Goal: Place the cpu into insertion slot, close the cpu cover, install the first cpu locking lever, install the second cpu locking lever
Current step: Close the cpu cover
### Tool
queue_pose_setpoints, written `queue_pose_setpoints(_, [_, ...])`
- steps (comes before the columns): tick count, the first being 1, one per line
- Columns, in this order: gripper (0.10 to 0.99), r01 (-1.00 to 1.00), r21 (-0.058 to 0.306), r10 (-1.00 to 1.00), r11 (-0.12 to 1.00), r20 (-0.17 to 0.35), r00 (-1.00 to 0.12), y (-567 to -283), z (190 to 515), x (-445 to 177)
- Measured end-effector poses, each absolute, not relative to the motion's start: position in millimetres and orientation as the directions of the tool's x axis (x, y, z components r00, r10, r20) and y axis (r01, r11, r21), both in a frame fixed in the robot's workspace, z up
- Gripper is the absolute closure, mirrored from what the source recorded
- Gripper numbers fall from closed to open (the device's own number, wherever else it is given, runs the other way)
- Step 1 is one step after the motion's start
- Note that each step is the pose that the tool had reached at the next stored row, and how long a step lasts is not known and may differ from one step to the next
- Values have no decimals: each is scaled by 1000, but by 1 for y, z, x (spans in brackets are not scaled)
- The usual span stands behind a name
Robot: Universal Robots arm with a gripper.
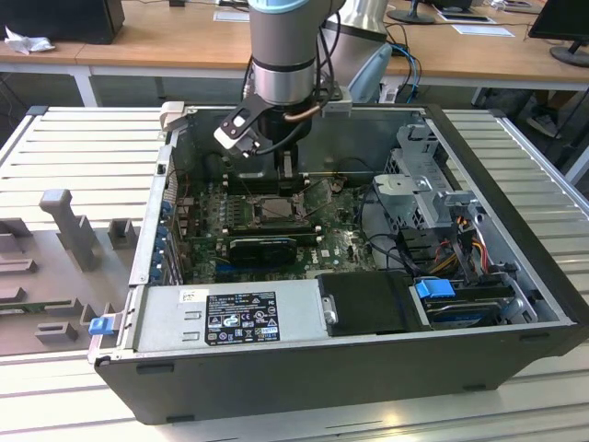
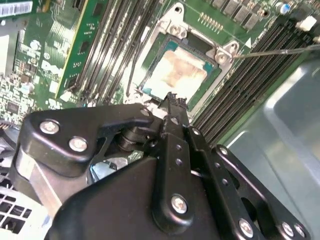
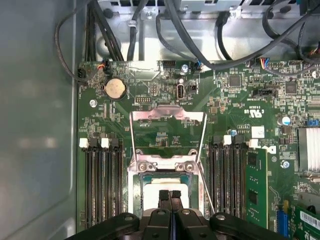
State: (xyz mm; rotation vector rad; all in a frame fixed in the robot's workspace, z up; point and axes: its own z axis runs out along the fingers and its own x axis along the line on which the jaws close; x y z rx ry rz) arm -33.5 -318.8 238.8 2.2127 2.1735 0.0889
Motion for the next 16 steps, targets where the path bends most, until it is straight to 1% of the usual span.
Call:
queue_pose_setpoints(5, [980,998,68,1000,-18,14,17,-319,249,-33])
queue_pose_setpoints(16, [980,998,68,1000,-18,14,17,-319,249,-24])
